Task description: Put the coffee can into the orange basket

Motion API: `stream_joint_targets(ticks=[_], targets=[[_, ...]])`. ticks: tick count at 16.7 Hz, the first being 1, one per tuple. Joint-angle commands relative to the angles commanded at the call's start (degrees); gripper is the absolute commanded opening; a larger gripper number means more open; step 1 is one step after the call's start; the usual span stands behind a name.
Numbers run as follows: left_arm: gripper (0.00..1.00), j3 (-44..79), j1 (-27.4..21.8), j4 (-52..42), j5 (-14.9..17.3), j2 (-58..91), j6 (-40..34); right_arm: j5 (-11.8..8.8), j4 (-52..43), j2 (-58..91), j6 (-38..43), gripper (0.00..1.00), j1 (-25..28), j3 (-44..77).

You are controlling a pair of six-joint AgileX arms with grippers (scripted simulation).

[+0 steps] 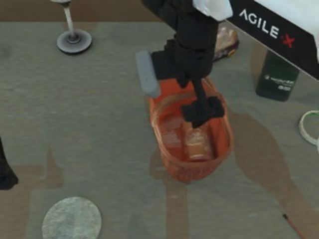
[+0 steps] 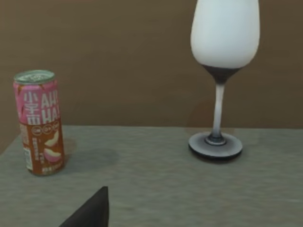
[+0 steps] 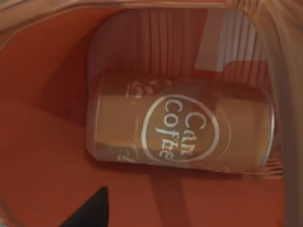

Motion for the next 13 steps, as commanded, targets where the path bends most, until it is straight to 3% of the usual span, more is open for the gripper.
stream_joint_targets(ticks=[3,13], targets=[[1.0,0.0,0.0,0.0,0.0,0.0,0.0,0.0,0.08,-0.02,0.0,1.0,0.0,-0.09],[1.0,0.0,0.0,0.0,0.0,0.0,0.0,0.0,0.08,-0.02,0.0,0.25,0.0,-0.09]])
